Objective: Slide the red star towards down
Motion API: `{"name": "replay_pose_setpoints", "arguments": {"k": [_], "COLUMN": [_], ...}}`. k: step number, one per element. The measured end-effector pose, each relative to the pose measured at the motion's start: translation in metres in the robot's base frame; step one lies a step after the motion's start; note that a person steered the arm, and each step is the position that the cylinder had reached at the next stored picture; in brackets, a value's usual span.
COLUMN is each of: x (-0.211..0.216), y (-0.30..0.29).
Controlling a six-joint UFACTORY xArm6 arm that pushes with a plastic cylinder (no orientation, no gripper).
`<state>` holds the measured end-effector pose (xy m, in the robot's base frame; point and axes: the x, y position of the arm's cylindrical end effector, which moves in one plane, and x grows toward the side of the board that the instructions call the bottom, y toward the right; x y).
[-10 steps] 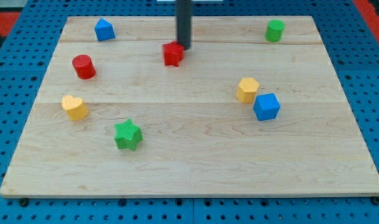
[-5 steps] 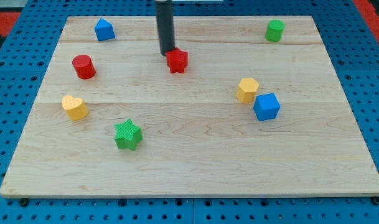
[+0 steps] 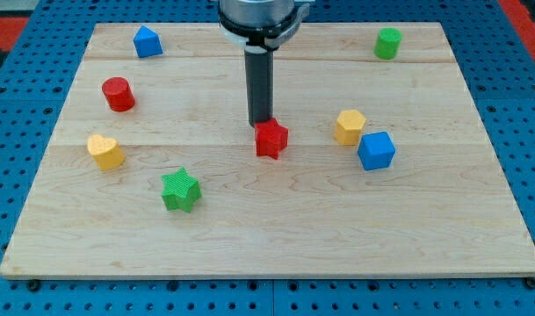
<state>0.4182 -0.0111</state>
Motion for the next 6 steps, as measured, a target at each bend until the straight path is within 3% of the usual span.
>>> {"name": "replay_pose_setpoints", "arguments": {"k": [3,4,6], "x": [0.071,0.077,0.071], "y": [0.04,0.033,0.116]}}
